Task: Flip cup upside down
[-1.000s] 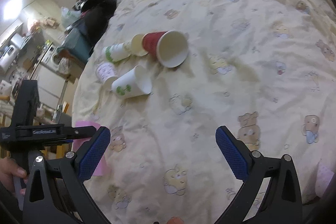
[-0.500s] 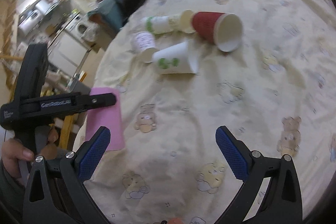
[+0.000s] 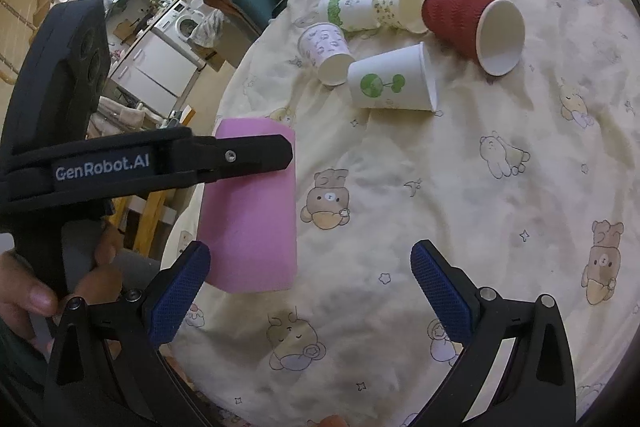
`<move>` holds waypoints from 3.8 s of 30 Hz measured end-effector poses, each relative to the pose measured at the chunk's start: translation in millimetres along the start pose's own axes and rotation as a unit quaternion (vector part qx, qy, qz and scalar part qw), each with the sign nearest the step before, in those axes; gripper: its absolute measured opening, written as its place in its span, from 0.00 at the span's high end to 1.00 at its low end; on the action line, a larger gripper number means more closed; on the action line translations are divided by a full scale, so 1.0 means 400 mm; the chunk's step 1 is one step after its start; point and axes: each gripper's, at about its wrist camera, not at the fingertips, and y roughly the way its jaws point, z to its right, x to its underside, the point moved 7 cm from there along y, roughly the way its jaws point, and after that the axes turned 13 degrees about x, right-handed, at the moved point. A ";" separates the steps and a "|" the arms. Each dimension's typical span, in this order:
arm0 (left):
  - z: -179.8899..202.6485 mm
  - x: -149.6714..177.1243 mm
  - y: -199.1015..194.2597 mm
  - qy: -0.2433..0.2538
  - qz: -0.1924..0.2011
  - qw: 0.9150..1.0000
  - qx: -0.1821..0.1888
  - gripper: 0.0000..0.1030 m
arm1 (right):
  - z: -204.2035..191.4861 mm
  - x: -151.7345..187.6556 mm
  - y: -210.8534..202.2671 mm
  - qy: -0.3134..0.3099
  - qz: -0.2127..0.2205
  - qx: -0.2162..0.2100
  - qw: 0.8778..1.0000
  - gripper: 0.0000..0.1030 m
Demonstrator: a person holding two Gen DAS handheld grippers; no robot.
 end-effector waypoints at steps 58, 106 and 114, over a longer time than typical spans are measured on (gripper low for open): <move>0.047 -0.085 0.185 0.063 -0.057 0.984 -0.157 0.50 | 0.296 -0.060 -0.272 0.156 0.154 0.115 0.969 0.00; 0.098 -0.099 -0.128 0.086 0.111 0.983 -0.115 0.01 | 0.264 -0.057 -0.262 0.153 0.150 0.103 0.971 0.00; 0.036 -0.034 -0.208 0.086 0.163 0.977 -0.109 0.00 | 0.219 -0.048 -0.291 0.115 0.175 0.118 0.971 0.00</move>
